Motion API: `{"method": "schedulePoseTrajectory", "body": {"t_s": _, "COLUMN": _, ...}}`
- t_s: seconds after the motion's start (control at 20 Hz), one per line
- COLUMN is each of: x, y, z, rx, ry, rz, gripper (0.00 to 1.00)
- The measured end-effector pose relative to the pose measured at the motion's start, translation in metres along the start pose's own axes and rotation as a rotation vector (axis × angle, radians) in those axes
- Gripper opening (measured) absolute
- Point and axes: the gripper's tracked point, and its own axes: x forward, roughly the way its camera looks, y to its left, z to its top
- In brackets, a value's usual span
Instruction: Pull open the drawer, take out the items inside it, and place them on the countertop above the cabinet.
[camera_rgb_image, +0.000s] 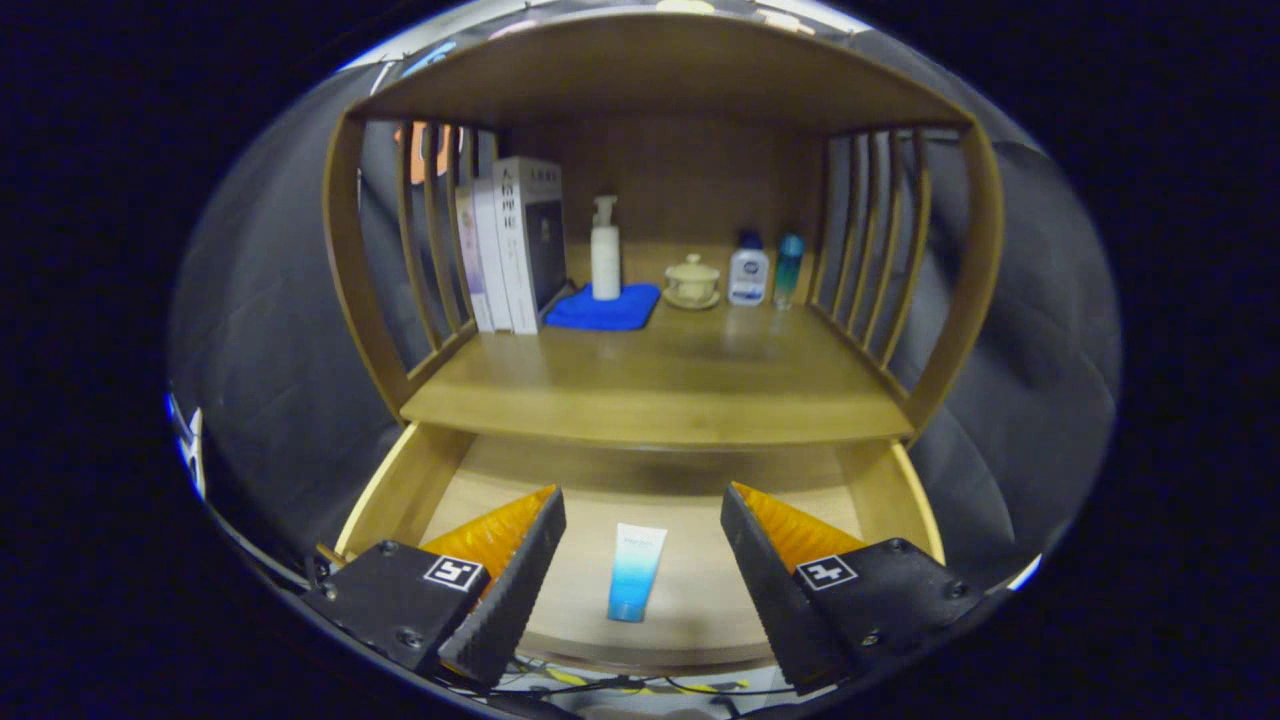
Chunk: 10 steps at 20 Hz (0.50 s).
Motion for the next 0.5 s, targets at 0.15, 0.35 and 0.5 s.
{"method": "schedulePoseTrajectory", "body": {"t_s": 0.15, "x": 0.033, "y": 0.005, "z": -0.027, "rx": -0.016, "ry": 0.174, "rz": 0.007, "gripper": 0.99}}
{"method": "schedulePoseTrajectory", "body": {"t_s": 0.35, "x": 0.062, "y": 0.001, "z": -0.061, "rx": 0.007, "ry": 0.338, "rz": -0.017, "gripper": 0.99}}
{"method": "schedulePoseTrajectory", "body": {"t_s": 0.5, "x": 0.068, "y": 0.001, "z": -0.085, "rx": 0.036, "ry": 0.451, "rz": -0.014, "gripper": 0.98}}
